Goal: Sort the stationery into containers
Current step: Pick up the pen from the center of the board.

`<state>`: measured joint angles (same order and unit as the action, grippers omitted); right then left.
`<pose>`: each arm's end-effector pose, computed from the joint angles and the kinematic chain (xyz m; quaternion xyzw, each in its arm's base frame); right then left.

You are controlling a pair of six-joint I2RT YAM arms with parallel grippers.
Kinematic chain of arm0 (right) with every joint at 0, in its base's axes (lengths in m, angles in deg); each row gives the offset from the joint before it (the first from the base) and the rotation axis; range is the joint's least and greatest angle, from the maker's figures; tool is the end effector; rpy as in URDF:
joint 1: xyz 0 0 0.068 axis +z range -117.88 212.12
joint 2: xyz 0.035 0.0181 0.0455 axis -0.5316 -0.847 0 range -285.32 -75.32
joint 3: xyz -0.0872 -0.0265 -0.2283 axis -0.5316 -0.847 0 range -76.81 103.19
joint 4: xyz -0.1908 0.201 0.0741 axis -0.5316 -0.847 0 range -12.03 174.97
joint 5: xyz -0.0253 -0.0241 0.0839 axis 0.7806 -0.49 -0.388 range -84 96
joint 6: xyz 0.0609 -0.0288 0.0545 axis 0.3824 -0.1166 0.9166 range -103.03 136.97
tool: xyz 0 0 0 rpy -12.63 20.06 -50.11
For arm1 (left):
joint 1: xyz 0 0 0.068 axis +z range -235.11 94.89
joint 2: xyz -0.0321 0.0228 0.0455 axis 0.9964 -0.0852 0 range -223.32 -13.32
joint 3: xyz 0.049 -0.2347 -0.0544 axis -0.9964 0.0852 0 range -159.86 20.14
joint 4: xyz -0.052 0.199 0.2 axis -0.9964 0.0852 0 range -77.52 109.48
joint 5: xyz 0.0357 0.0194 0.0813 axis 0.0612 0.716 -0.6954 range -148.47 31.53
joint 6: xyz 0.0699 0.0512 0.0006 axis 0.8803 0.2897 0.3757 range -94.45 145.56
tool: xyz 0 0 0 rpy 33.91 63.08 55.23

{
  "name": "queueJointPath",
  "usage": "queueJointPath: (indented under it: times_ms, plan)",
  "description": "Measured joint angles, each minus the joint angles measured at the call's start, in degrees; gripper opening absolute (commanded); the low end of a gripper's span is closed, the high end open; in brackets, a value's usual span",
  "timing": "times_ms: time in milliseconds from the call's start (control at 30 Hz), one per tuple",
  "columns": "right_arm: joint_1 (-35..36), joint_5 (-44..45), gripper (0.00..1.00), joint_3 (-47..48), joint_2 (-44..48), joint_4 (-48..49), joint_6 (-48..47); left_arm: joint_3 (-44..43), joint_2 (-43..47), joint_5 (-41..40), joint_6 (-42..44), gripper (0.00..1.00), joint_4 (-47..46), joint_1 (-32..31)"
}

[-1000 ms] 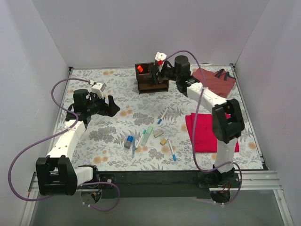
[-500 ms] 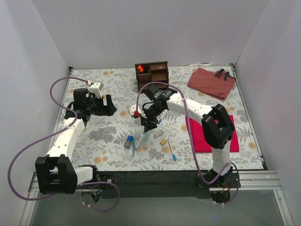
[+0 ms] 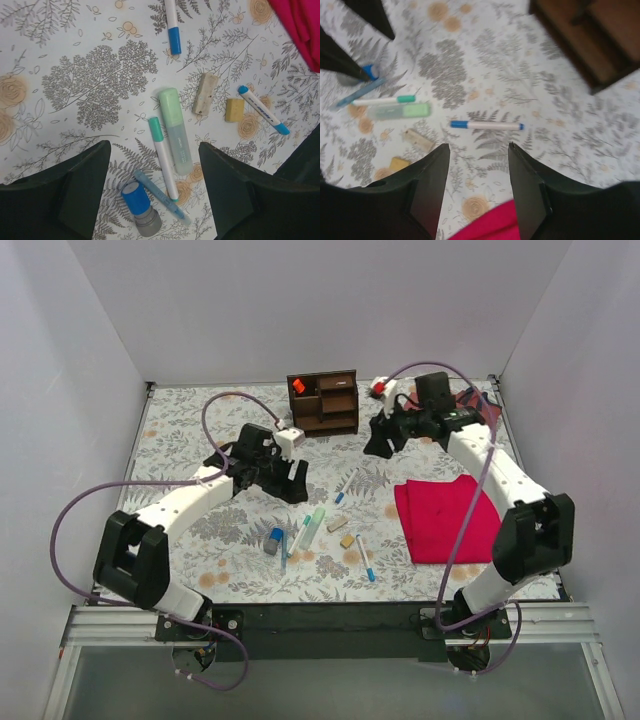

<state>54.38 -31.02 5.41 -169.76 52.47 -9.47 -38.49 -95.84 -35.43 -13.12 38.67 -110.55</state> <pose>0.3645 0.1992 0.2548 -0.4722 0.7469 0.2795 0.3755 0.3076 -0.1795 0.1814 -0.0384 0.9227 -0.3366 0.1838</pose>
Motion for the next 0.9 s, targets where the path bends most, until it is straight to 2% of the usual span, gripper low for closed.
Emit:
queueJointPath:
  times_ms: [133, 233, 467, 900]
  plan:
    - [-6.9, 2.4, 0.66, -5.1, 8.2, 5.2, 5.2, -2.3, -5.5, -2.5, -0.2, 0.73, 0.7, -4.8]
    - [-10.8, 4.2, 0.66, -9.1, 13.0, 6.6, 6.9, -3.9, -9.3, -4.0, -0.2, 0.69, 0.8, -7.1]
    - [-13.9, 5.8, 0.66, -16.2, 20.9, 7.1, 9.1, -5.2, -15.4, -7.0, 0.5, 0.62, 1.2, -8.8]
    - [-17.8, 5.6, 0.66, -19.6, 24.3, 8.6, 11.4, -7.5, -20.7, -9.2, 2.6, 0.59, 1.2, -13.3]
